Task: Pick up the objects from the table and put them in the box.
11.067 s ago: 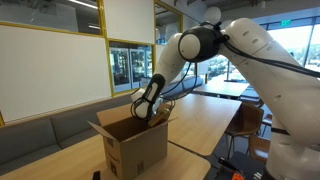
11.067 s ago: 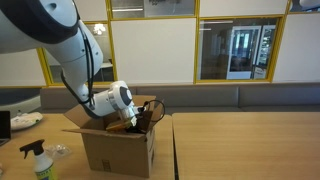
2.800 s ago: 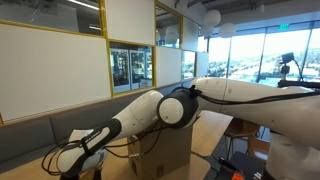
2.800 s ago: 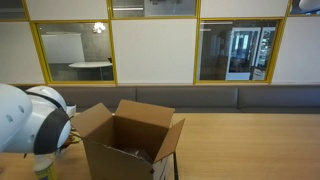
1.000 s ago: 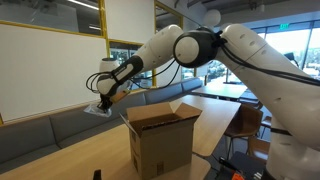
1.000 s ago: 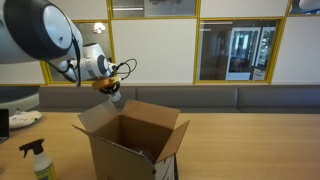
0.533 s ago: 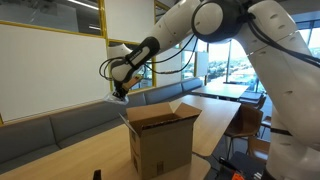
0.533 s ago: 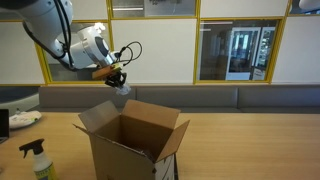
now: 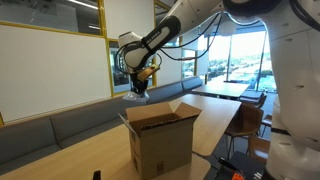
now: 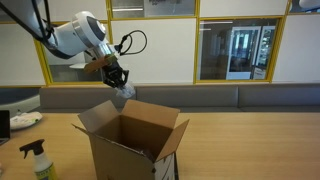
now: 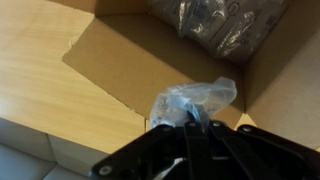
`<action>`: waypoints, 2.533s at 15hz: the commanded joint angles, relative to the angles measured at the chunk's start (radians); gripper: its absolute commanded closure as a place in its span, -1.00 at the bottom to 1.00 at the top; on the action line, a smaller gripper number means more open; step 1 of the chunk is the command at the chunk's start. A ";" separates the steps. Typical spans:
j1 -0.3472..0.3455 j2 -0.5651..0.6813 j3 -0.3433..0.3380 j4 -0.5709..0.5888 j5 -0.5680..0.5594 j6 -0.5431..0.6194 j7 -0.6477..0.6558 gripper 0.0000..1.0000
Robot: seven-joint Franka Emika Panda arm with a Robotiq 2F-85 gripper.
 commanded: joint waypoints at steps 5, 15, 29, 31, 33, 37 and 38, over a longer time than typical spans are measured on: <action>-0.123 -0.120 0.079 -0.250 0.109 0.050 -0.003 0.92; -0.211 -0.103 0.070 -0.417 0.213 0.193 -0.024 0.92; -0.237 -0.138 0.064 -0.456 0.186 0.178 0.001 -1.00; -0.233 -0.160 0.067 -0.451 0.166 0.166 0.009 -1.00; -0.231 -0.184 0.071 -0.441 0.154 0.148 0.017 -1.00; -0.224 -0.244 0.092 -0.423 0.126 0.121 0.031 -1.00; -0.220 -0.259 0.104 -0.415 0.145 0.126 0.019 -1.00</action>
